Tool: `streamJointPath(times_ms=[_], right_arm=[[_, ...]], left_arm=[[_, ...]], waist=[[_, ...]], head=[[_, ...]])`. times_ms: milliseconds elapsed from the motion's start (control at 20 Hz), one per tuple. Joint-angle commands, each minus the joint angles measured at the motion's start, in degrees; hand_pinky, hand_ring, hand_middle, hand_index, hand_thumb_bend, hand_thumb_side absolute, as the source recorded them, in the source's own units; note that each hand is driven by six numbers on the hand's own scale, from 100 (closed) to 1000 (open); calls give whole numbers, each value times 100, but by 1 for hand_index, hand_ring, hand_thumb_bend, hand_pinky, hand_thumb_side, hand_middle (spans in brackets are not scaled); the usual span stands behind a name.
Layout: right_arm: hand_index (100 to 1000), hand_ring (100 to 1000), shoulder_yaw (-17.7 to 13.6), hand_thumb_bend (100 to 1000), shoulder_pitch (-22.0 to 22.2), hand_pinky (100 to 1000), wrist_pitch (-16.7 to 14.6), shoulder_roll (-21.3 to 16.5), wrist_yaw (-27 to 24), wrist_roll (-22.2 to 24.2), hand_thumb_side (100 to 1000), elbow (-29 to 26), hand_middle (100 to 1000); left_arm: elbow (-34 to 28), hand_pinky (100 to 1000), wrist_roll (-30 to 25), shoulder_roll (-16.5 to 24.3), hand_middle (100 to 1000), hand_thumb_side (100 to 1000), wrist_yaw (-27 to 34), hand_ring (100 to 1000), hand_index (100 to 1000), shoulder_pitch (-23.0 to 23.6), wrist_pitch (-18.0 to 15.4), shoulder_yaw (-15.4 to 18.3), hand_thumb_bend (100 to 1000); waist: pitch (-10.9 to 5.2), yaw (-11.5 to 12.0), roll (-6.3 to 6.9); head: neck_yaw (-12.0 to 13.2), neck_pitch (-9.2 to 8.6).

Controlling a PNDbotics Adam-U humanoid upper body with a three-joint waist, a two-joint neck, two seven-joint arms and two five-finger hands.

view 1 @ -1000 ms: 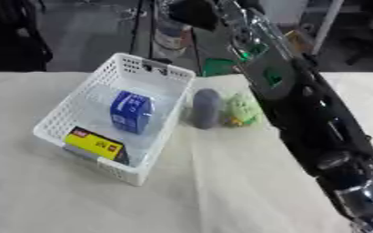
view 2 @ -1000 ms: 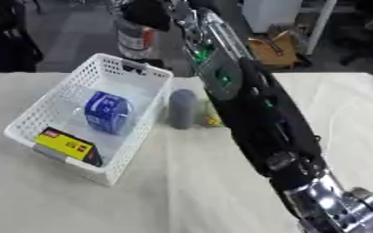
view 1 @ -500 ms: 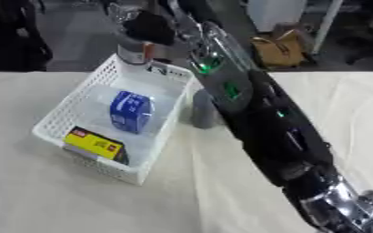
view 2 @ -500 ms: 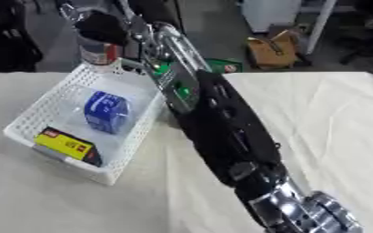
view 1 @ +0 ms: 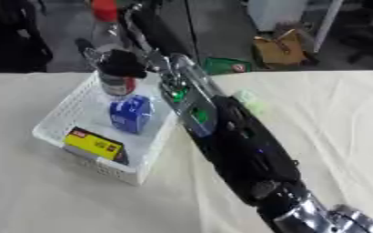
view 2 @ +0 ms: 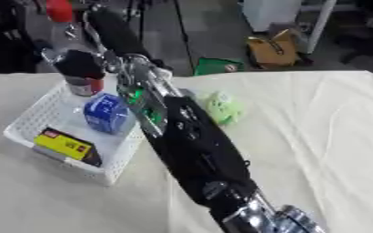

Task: Pick up objects on the table and place them in the box.

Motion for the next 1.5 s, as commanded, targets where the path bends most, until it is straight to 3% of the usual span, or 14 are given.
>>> streamJointPath(times_ms=[50,300,1050,1150,1250,1350,1400,1500], right_arm=[[610,873,35,366,-84,901,-63,85,127,134,585,129,318],[614,873,40,345,-46,899,-120,142,318,218,575,459,322],[634,883,-338,371,-134,902,-145,249,790,-171,588,1099,341],[659,896,-399,446,-143,901,-161,262,839,-181,632,1170,367],[709,913,-425,621,-150,903,-234,257,870,-146,764,1212,419],[714,915,-447,640,-155,903,-312,247,885,-104,782,1233,423],[775,938,-453,642,-159,911,-337,244,891,-94,979,1237,479],[833,960,-455,638,-174,925,-430,230,881,-93,1000,1218,531]], left_arm=[[-104,718,-22,34,782,679,24,692,732,-58,0,-11,100],[-104,718,-28,30,782,679,24,692,732,-56,-5,-11,100],[-104,718,-72,11,782,677,49,692,732,-51,-17,-30,100],[-104,718,-77,9,782,677,51,692,732,-52,-19,-31,100],[-104,718,-78,8,782,677,53,692,732,-51,-21,-29,100],[-104,718,-77,7,782,677,55,692,732,-52,-20,-27,100],[-104,718,-78,7,783,677,55,692,732,-52,-19,-27,100],[-104,718,-83,5,783,677,54,692,732,-54,-17,-30,100]], waist=[[-96,18,41],[-82,30,47],[-68,44,87],[-64,52,91],[-59,55,92],[-56,54,93],[-55,53,93],[-51,43,93]], head=[[-10,-38],[-9,-63],[-51,-129],[-55,-141],[-54,-144],[-52,-144],[-51,-144],[-49,-142]])
